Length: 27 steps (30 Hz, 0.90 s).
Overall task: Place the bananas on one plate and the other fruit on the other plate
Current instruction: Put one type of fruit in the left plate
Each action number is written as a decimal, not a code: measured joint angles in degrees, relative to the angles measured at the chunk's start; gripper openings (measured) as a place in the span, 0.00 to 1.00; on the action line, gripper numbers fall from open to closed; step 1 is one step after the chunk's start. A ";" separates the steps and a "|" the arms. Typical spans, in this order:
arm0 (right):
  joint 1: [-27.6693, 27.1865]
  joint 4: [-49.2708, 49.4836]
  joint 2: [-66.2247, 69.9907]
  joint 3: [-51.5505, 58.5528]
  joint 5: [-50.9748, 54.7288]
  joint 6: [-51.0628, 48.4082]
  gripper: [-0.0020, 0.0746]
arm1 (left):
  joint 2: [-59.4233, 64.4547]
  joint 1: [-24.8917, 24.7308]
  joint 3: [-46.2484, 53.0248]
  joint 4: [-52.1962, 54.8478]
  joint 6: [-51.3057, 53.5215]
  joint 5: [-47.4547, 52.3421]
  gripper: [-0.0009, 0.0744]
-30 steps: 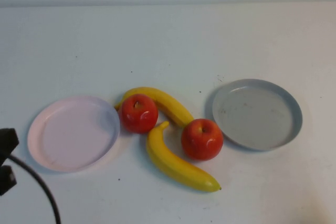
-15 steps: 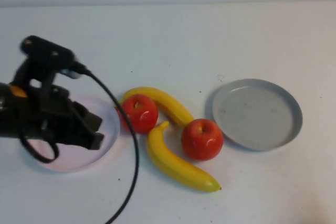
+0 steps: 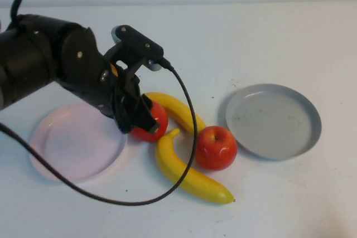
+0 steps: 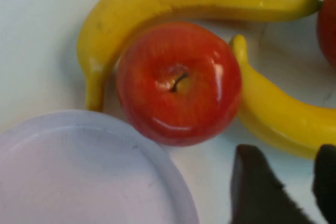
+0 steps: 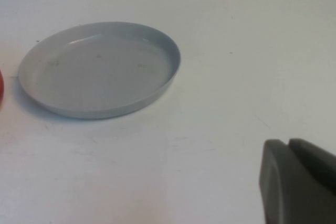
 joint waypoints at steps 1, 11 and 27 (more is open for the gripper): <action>0.00 0.00 0.00 0.00 0.00 0.00 0.01 | 1.27 0.00 -1.25 0.41 -0.46 0.44 0.39; 0.00 0.00 0.00 0.00 0.00 0.00 0.01 | 11.27 0.00 -11.30 5.91 -10.89 3.20 0.90; 0.00 0.00 0.00 0.00 0.00 0.00 0.01 | 19.01 1.32 -14.58 7.72 -11.90 2.43 0.90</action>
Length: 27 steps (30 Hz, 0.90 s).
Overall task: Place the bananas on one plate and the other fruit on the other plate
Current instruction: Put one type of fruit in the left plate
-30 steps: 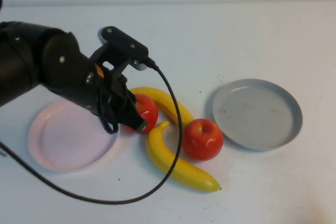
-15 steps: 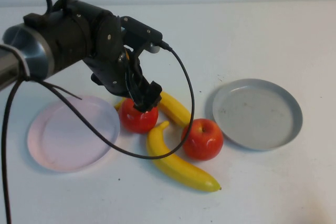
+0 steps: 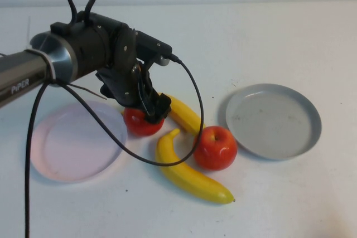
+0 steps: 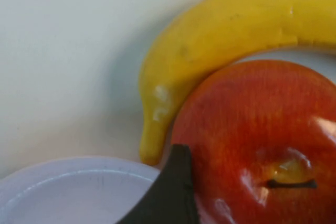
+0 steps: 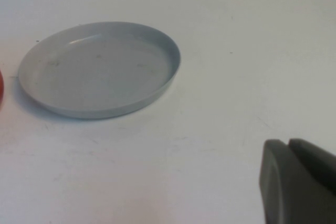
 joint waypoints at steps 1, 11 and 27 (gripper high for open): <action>0.00 0.00 0.00 0.00 0.00 0.00 0.01 | 0.38 0.26 0.00 -0.08 0.00 -0.30 0.90; 0.00 0.00 0.00 0.00 0.00 0.00 0.01 | 1.60 1.72 -0.81 -1.98 0.38 -2.35 0.90; 0.00 0.00 0.00 0.00 0.00 0.00 0.01 | -5.97 2.06 0.62 -0.51 0.16 4.81 0.79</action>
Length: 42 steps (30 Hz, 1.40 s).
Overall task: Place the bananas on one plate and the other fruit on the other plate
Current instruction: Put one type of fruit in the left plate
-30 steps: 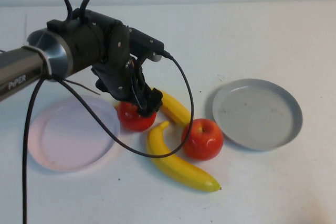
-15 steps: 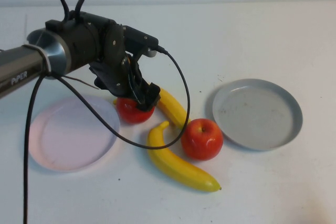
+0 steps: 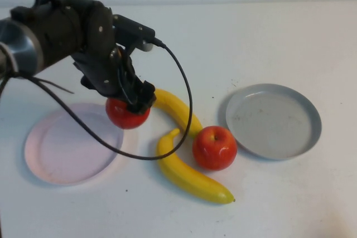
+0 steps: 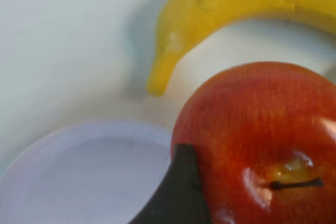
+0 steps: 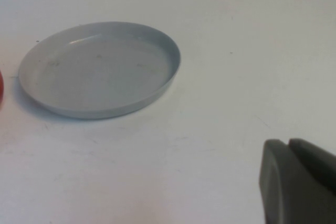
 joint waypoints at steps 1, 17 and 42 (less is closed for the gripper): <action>0.00 0.00 0.00 0.00 0.00 0.00 0.01 | -1.85 0.13 0.87 0.74 -0.73 0.59 0.79; 0.00 0.00 0.00 0.00 0.00 0.00 0.01 | -13.12 12.24 21.65 5.16 -5.28 -2.98 0.85; 0.00 0.00 0.00 0.00 0.00 0.00 0.01 | -19.54 -2.83 19.60 -3.08 -6.28 -9.42 0.90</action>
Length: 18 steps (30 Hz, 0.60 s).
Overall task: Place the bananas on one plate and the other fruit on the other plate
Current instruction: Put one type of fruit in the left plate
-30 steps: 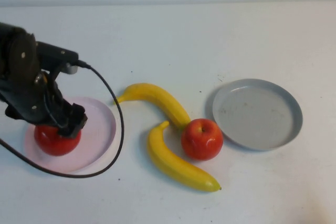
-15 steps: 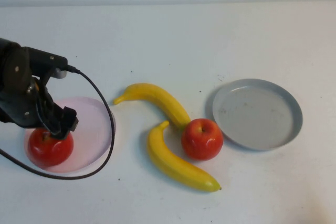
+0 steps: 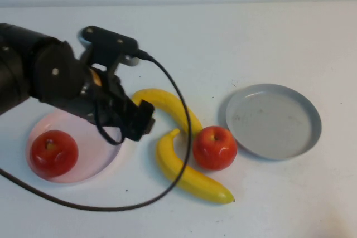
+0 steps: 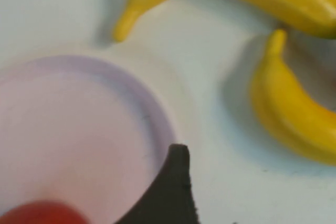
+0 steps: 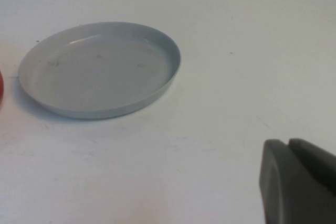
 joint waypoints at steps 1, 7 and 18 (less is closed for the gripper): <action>0.00 0.00 0.00 0.00 0.00 0.00 0.01 | 0.85 -1.57 -0.77 -1.49 2.57 -0.09 0.90; 0.00 0.00 0.00 0.00 0.00 0.00 0.01 | 7.56 -9.73 -6.54 -5.40 14.44 0.06 0.90; 0.00 0.00 0.00 0.00 0.00 0.00 0.01 | 17.63 -15.90 -16.68 -5.90 21.19 1.53 0.90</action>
